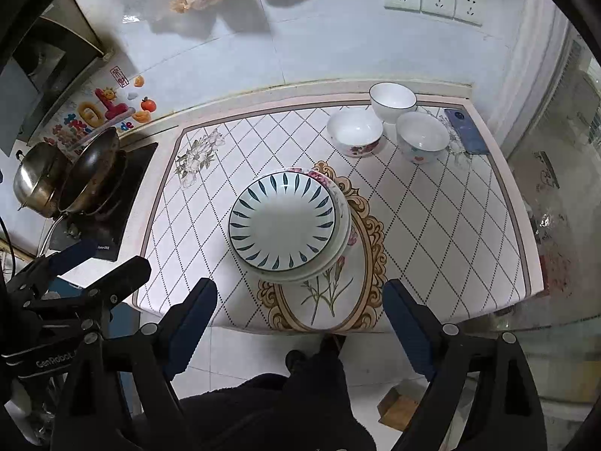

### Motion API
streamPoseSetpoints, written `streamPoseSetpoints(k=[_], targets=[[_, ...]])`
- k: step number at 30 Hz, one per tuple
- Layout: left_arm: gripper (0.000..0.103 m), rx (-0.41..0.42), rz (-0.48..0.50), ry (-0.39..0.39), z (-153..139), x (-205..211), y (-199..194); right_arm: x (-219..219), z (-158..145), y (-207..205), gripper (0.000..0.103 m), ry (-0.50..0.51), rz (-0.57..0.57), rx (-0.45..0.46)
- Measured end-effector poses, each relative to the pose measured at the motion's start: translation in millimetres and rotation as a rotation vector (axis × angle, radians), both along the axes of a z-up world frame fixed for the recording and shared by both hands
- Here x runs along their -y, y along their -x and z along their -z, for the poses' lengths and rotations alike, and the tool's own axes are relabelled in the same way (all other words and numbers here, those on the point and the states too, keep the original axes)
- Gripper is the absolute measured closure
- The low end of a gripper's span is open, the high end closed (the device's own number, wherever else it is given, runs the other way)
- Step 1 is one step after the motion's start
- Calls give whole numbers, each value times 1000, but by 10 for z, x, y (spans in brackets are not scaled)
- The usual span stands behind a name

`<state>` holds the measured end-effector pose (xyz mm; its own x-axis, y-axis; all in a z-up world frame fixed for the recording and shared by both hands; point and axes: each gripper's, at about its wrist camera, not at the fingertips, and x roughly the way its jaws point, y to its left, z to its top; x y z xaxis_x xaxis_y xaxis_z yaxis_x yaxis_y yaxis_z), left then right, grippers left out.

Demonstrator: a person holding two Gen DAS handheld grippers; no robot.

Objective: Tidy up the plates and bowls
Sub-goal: 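Lift both grippers away from the plate stack, then reach the left gripper to a white bowl while the right gripper reaches another bowl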

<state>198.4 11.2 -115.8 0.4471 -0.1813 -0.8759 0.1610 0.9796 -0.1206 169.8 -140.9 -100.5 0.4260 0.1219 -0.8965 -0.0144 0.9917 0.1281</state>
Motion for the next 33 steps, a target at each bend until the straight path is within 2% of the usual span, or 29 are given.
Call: streamPoseSetpoints(k=[4,8,12,14,18,21,24,26,27,30,33], targets=[[2,24,-12,-16,-50,62,-27,34,-45,65,11,-36,-2,-9],[2,37,-42,-26,-20,119,-255,150,-66,-71,10,-50,0,6],[2,48,-79,-39,88,188,-690,349,21,-386,10,-75,12,12],[2,16,-89,-26,202,231,-1007,503,119,-650,10,-104,35,8],[3,-58,-82,23,506,409,-1669,902,427,-1328,10,-211,106,-7],[6,-103,-91,58,740,563,-2114,1166,750,-1843,10,-273,149,-54],[10,-143,-89,58,989,761,-2519,1377,1087,-2309,10,-332,167,-103],[15,-176,-86,52,1175,889,-2776,1459,1292,-2563,11,-356,175,-125],[21,-198,-78,54,1271,951,-2889,1497,1399,-2693,12,-361,179,-139],[28,-261,-68,46,1537,1095,-3155,1577,1680,-3001,18,-387,193,-178],[28,-309,-41,52,1758,1234,-3373,1632,1960,-3232,27,-414,221,-230]])
